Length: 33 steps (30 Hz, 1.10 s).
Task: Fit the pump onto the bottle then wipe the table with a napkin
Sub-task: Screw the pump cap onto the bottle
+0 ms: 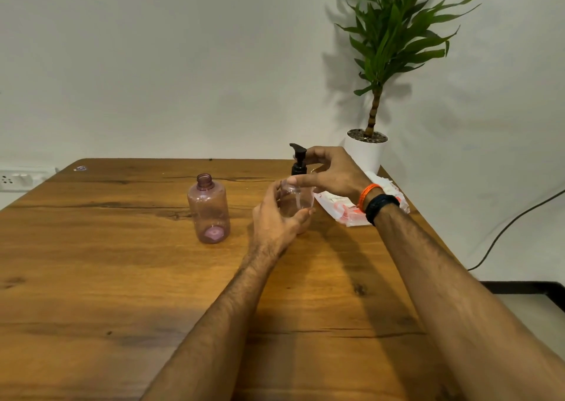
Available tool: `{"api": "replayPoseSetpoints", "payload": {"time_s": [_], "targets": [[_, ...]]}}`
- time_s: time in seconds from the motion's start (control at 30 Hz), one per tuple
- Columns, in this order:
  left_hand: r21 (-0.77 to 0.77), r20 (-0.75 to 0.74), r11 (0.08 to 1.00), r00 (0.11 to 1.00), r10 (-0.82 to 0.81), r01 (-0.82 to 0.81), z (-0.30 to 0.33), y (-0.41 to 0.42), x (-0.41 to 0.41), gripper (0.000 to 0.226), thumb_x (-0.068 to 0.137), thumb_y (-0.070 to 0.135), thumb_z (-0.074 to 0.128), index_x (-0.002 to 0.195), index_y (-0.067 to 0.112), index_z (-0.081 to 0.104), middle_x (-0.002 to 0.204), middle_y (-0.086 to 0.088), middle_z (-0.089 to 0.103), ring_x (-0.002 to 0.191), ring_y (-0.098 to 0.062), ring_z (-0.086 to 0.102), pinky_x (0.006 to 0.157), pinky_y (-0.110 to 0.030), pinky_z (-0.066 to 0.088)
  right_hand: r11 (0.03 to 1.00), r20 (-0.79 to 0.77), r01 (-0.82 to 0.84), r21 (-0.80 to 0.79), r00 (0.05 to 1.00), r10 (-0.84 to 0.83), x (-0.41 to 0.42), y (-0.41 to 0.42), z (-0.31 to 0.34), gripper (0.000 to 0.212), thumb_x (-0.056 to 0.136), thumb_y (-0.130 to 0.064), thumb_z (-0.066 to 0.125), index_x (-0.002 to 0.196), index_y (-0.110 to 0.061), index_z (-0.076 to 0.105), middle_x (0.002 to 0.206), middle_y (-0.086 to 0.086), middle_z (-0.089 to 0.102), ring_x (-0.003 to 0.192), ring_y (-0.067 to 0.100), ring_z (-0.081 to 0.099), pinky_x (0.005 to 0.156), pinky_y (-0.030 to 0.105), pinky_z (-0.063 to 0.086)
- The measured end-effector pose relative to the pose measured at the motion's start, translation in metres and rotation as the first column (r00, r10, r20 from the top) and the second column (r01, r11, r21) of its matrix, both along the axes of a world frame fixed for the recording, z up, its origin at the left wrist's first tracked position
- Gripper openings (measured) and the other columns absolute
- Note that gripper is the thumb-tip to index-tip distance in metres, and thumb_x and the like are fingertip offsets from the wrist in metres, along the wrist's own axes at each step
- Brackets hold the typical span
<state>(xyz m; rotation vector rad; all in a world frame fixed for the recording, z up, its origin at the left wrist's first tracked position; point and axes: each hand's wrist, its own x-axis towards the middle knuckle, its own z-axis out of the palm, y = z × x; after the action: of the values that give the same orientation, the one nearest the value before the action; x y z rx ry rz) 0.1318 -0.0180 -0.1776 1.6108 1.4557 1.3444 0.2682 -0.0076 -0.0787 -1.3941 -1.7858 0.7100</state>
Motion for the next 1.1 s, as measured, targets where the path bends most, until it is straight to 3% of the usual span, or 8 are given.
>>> {"api": "replayPoseSetpoints", "payload": {"time_s": [0.13,0.3,0.43,0.57,0.7,0.83,1.0,1.1], "targets": [[0.013,0.005,1.000,1.000,0.012,-0.012,0.000,-0.001,0.000,0.078,0.065,0.042,0.085,0.132,0.035,0.046,0.109,0.017,0.053,0.093,0.002,0.043,0.078,-0.023,0.040,0.999,-0.077,-0.048,0.003,0.996,0.048,0.005,0.001,0.000,0.042,0.075,-0.011,0.081,0.115,-0.011,0.069,0.104,0.004,0.074,0.093,0.018,0.071,0.060,0.018,0.054],[0.025,-0.007,1.000,1.000,0.002,-0.001,-0.001,0.000,-0.001,0.076,0.065,0.045,0.084,0.131,0.035,0.047,0.108,0.019,0.053,0.098,0.000,0.048,0.077,-0.020,0.043,0.987,-0.132,0.145,0.064,0.982,-0.136,-0.005,0.003,-0.007,0.044,0.052,-0.034,0.094,0.085,-0.016,0.070,0.076,-0.002,0.073,0.070,0.009,0.070,0.059,0.021,0.055],[0.027,-0.020,1.000,1.000,0.013,-0.013,-0.001,-0.001,-0.001,0.075,0.067,0.043,0.083,0.132,0.033,0.047,0.125,0.007,0.062,0.094,0.003,0.044,0.071,-0.015,0.035,0.989,-0.113,0.139,0.057,0.985,-0.132,-0.005,0.001,-0.010,0.052,0.056,-0.041,0.091,0.095,-0.018,0.066,0.089,-0.006,0.070,0.083,0.010,0.067,0.067,0.024,0.057],[0.030,-0.012,0.999,1.000,0.011,-0.011,-0.001,0.000,-0.001,0.077,0.065,0.042,0.085,0.132,0.032,0.047,0.125,0.005,0.063,0.097,-0.002,0.050,0.079,-0.024,0.045,0.999,-0.207,-0.035,-0.042,0.978,0.025,0.004,-0.002,-0.008,0.043,0.074,-0.017,0.083,0.113,-0.015,0.067,0.101,-0.003,0.072,0.086,0.008,0.068,0.056,0.014,0.052],[0.035,0.005,0.999,1.000,0.001,-0.001,-0.002,0.001,-0.001,0.079,0.063,0.045,0.085,0.132,0.032,0.047,0.124,0.004,0.063,0.100,-0.005,0.054,0.082,-0.028,0.051,1.000,-0.235,0.020,-0.004,0.972,-0.020,0.002,-0.001,-0.008,0.036,0.065,-0.014,0.088,0.097,-0.017,0.071,0.085,-0.004,0.075,0.076,0.007,0.071,0.059,0.019,0.055],[0.040,0.006,0.999,1.000,0.002,-0.003,-0.001,0.000,0.000,0.078,0.063,0.045,0.085,0.131,0.033,0.047,0.124,0.005,0.063,0.098,-0.001,0.051,0.070,-0.010,0.039,0.990,-0.215,0.130,0.048,0.969,-0.117,-0.005,0.002,-0.011,0.041,0.051,-0.032,0.094,0.079,-0.020,0.067,0.074,-0.005,0.071,0.065,0.004,0.066,0.054,0.017,0.051],[0.023,-0.019,1.000,1.000,0.011,-0.010,-0.003,0.002,-0.001,0.078,0.066,0.043,0.083,0.133,0.033,0.045,0.126,0.004,0.062,0.099,-0.002,0.048,0.076,-0.017,0.039,1.000,-0.129,0.026,0.001,0.991,-0.026,-0.004,0.000,-0.010,0.050,0.067,-0.034,0.086,0.110,-0.018,0.067,0.105,-0.003,0.070,0.091,0.014,0.064,0.073,0.028,0.053],[0.022,-0.002,1.000,1.000,0.006,-0.006,-0.003,0.002,-0.001,0.079,0.064,0.043,0.085,0.133,0.032,0.046,0.126,0.003,0.063,0.100,-0.003,0.052,0.082,-0.026,0.046,0.994,-0.179,-0.106,-0.027,0.979,0.100,0.002,-0.003,-0.008,0.038,0.079,-0.012,0.078,0.116,-0.014,0.068,0.112,0.003,0.073,0.089,0.010,0.066,0.063,0.019,0.051]]}}
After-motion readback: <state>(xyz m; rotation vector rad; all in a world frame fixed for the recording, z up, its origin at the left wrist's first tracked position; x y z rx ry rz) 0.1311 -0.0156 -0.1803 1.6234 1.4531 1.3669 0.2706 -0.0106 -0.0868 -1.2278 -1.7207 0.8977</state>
